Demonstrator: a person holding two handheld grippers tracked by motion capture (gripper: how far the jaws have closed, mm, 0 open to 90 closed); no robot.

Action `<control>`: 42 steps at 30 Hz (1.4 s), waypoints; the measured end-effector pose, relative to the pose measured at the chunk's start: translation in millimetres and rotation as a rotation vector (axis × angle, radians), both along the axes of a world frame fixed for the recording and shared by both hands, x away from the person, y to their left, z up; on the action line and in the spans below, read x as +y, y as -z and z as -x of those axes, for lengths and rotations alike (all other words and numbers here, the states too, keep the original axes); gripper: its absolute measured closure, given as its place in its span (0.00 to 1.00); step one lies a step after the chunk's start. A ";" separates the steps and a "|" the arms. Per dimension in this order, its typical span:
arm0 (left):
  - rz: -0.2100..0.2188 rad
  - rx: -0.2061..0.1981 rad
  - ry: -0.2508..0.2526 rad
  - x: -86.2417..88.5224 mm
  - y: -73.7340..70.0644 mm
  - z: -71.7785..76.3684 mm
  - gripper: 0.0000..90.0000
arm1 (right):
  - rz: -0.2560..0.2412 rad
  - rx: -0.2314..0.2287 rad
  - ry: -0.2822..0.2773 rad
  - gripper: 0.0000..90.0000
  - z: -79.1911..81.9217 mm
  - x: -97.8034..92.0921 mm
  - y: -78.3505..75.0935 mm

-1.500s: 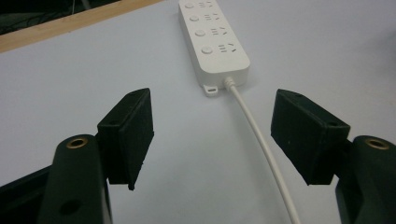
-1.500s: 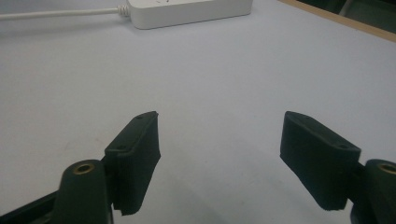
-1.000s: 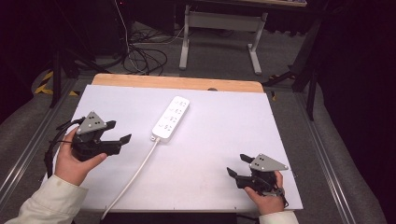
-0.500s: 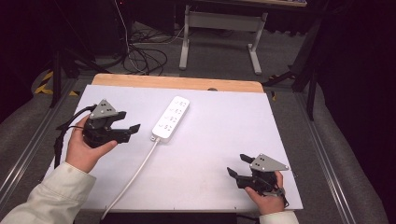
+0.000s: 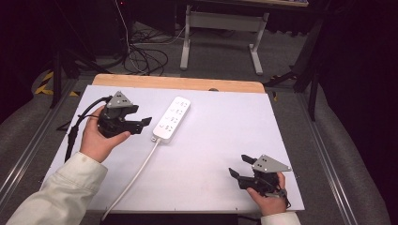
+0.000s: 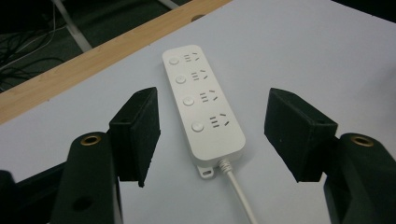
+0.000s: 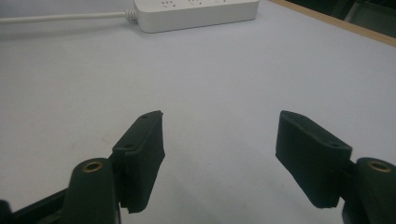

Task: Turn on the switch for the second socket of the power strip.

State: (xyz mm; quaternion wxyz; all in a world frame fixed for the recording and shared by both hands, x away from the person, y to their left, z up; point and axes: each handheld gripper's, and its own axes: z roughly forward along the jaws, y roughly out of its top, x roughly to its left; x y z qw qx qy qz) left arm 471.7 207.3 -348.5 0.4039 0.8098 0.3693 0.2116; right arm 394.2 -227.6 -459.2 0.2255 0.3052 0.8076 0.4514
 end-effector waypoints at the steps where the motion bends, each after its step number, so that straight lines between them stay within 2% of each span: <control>1: -0.003 0.002 0.000 -1.6 -0.2 -1.8 0.41 | 0.002 -0.001 0.000 0.36 0.2 -0.2 -0.2; 7: -0.010 0.012 0.006 -10.7 3.8 -12.7 0.47 | -0.004 -0.005 -0.003 0.37 0.5 -1.1 -0.4; 9: 0.000 0.016 0.006 -13.3 6.1 -16.6 0.50 | -0.004 -0.006 -0.005 0.37 0.6 -1.2 -0.4; 10: 0.001 0.015 0.005 -14.3 7.3 -18.6 0.54 | -0.005 -0.009 -0.006 0.37 0.6 -1.3 -0.6; 12: 0.005 0.013 0.014 -16.1 10.9 -23.1 0.57 | -0.004 -0.009 -0.006 0.37 0.7 -1.4 -0.8; 14: 0.019 0.026 0.023 -18.2 15.4 -27.7 0.67 | -0.007 -0.010 -0.005 0.37 1.1 -1.6 -1.0; 15: 0.025 0.034 0.032 -19.3 17.5 -30.3 0.67 | -0.007 -0.010 -0.005 0.37 1.1 -1.6 -1.0; 17: 0.034 0.047 0.035 -22.9 22.6 -35.6 0.74 | -0.010 -0.011 -0.006 0.37 1.1 -1.9 -1.0; 18: 0.033 0.053 0.027 -25.6 26.4 -39.7 0.78 | -0.010 -0.011 -0.006 0.37 1.1 -2.3 -1.0; 21: 0.037 0.064 0.025 -27.3 30.9 -44.5 0.83 | -0.013 -0.011 -0.009 0.37 1.1 -2.6 -0.9; 22: 0.048 0.077 0.021 -28.3 34.0 -47.3 0.89 | -0.013 -0.011 -0.010 0.37 1.0 -3.0 -0.8; 25: 0.057 0.093 0.018 -29.9 40.8 -54.4 1.00 | -0.016 -0.011 -0.012 0.37 0.7 -3.4 -0.5; 27: 0.057 0.090 0.019 -31.1 45.9 -59.9 1.00 | -0.016 -0.011 -0.013 0.37 0.7 -3.8 -0.5; 28: 0.050 0.073 0.023 -32.9 51.2 -64.2 1.00 | -0.018 -0.010 -0.012 0.37 0.8 -3.8 -0.5; 33: 0.050 0.074 0.022 -35.8 61.0 -71.6 1.00 | -0.021 -0.010 -0.014 0.37 0.6 -4.2 -0.3; 35: 0.039 0.070 0.021 -36.6 65.4 -75.0 1.00 | -0.020 -0.010 -0.013 0.37 0.6 -4.3 -0.3; 38: 0.047 0.055 0.031 -38.8 76.1 -81.4 1.00 | -0.021 -0.007 -0.014 0.37 0.4 -4.9 -0.3; 41: 0.039 0.057 0.025 -39.3 81.2 -85.1 1.00 | -0.022 -0.007 -0.015 0.37 0.5 -4.8 -0.3; 42: 0.054 0.077 0.022 -40.5 86.1 -88.1 1.00 | -0.022 -0.007 -0.016 0.37 0.5 -4.7 -0.2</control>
